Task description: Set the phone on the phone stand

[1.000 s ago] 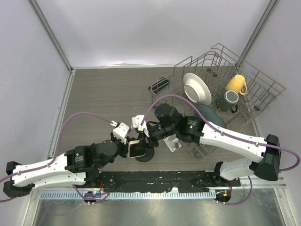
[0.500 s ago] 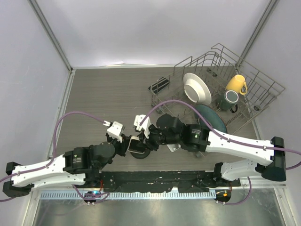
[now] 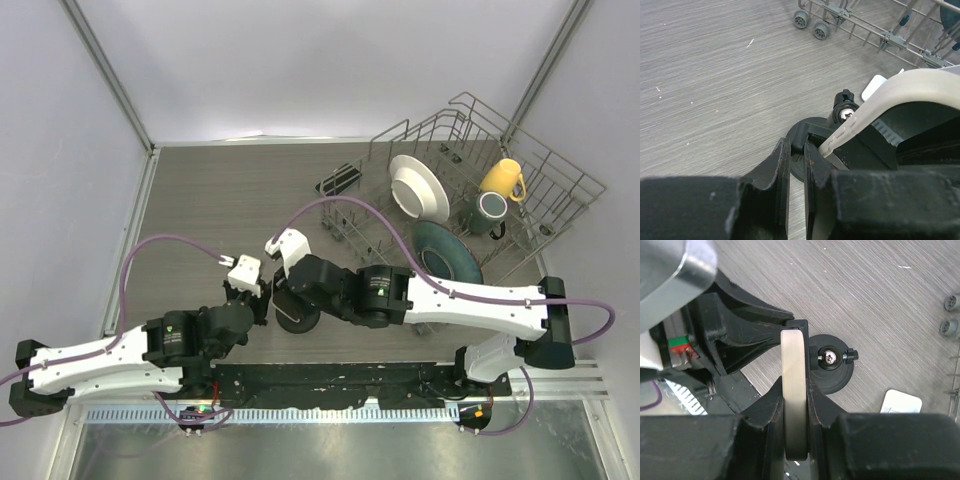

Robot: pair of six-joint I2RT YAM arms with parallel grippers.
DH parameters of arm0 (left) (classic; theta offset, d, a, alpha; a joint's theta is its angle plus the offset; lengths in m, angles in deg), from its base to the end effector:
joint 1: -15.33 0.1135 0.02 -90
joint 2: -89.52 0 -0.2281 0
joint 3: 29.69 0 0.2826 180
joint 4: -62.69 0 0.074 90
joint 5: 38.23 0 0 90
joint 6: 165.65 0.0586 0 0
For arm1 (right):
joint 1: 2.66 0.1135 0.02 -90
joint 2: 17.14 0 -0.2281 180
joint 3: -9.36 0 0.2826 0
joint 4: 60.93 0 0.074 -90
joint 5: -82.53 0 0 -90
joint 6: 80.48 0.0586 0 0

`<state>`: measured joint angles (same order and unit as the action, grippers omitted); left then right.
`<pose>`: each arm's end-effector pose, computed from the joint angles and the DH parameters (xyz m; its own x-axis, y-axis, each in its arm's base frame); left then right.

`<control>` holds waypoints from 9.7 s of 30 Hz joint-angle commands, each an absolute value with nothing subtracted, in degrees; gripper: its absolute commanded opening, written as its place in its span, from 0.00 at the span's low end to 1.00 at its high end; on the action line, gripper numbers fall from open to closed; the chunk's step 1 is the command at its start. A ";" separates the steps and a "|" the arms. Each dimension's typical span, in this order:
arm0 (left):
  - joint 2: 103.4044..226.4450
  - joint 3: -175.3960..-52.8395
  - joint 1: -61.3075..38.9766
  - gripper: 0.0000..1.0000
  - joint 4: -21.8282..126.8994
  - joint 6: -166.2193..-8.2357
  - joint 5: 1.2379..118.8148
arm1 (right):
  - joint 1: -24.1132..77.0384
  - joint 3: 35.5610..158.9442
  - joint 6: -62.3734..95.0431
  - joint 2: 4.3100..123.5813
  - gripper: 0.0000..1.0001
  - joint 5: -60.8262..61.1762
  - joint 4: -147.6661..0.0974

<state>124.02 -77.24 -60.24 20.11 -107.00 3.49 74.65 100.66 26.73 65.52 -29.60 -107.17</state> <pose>0.0936 -0.1883 0.2508 -0.3560 -0.0059 -0.9345 0.3483 0.9271 -0.1385 0.1032 0.3580 0.3039 -0.3760 -0.4222 -0.8248 -0.7610 0.6486 0.0149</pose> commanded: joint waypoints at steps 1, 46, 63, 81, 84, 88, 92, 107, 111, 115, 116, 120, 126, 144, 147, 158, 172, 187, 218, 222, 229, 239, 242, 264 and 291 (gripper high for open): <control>122.65 -80.27 -58.67 0.00 20.64 -110.80 -10.29 | 72.39 102.12 36.57 68.99 0.00 -52.28 -128.47; 125.55 -89.06 -56.49 0.60 14.04 -114.51 21.94 | 73.28 102.92 43.89 65.93 0.35 -48.07 -121.97; 130.37 -95.46 -39.42 1.00 14.15 -104.32 47.27 | 72.48 97.12 28.60 53.89 0.75 -30.51 -109.41; 144.19 -110.07 -40.12 1.00 2.09 -88.39 48.86 | 72.48 93.43 28.59 31.21 0.82 -41.21 -110.54; 144.54 -109.89 -40.21 1.00 3.06 -87.69 50.97 | 72.48 93.08 28.50 29.98 0.82 -42.62 -111.07; 145.33 -109.63 -40.56 1.00 4.29 -86.20 57.12 | 72.57 92.55 28.24 29.53 0.82 -43.06 -111.16; 146.56 -109.18 -40.92 1.00 4.91 -85.32 56.07 | 72.48 92.37 27.89 29.80 0.82 -43.15 -111.07; 149.54 -109.80 -41.00 1.00 6.49 -85.58 48.52 | 72.48 90.09 27.54 29.45 0.82 -43.94 -110.72; 150.34 -111.47 -40.92 1.00 4.90 -86.02 47.54 | 72.48 89.91 27.36 29.27 0.82 -44.20 -110.46; 150.78 -111.38 -40.92 1.00 6.74 -87.42 51.58 | 72.48 89.30 27.27 29.10 0.82 -44.38 -110.10; 150.87 -111.30 -41.00 1.00 7.10 -87.60 51.59 | 72.48 89.21 27.10 29.18 0.82 -44.29 -110.02; 150.95 -111.38 -41.18 1.00 7.98 -87.95 53.70 | 72.48 88.77 27.27 29.18 0.82 -44.20 -109.75; 151.83 -111.73 -41.79 1.00 8.15 -88.13 52.29 | 72.48 88.68 27.36 29.01 0.82 -44.29 -109.66; 152.45 -111.73 -43.11 0.93 9.30 -90.94 42.54 | 72.48 88.42 27.71 29.80 0.82 -44.03 -109.66; 152.45 -111.47 -43.11 0.90 9.56 -91.12 42.80 | 72.48 88.24 27.71 29.62 0.82 -44.03 -109.58; 150.43 -110.77 -43.11 0.30 9.74 -85.41 45.35 | 72.48 87.63 27.80 29.53 0.82 -43.68 -109.40; 152.01 -115.60 -42.33 0.00 5.44 -90.93 25.59 | 72.48 86.48 27.36 30.42 0.82 -43.15 -108.70; 162.19 -125.70 -25.90 0.00 19.04 -95.25 16.52 | 72.48 84.73 27.98 28.13 0.82 -43.15 -108.61; 177.14 -127.99 -12.18 0.00 40.94 -89.89 24.26 | 72.48 83.32 29.56 29.97 0.89 -47.81 -108.70; 176.62 -126.94 -11.30 0.00 41.90 -89.97 24.25 | 72.39 84.11 30.09 31.46 0.90 -48.07 -108.70; 176.53 -124.92 -10.51 0.00 41.47 -91.64 24.87 | 72.13 85.60 30.35 33.31 0.90 -47.46 -108.70; 174.33 -121.67 -8.05 0.00 43.49 -89.45 26.10 | 71.52 86.04 30.53 33.49 0.90 -47.20 -108.70; 173.90 -121.14 -6.30 0.00 43.84 -89.18 27.68 | 71.25 86.13 30.61 33.75 0.90 -47.02 -108.70; 172.49 -119.91 -1.98 0.05 42.71 -86.37 36.12 | 70.72 86.13 30.79 33.93 0.90 -45.52 -108.61; 185.38 -155.37 -1.37 0.80 20.92 -81.54 76.89 | 70.64 86.04 32.98 31.30 0.90 -43.42 -109.57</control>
<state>175.80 -145.23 -1.42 30.20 -84.86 63.71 70.83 83.90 30.23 33.30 -43.50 -110.97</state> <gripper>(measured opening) 0.821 0.900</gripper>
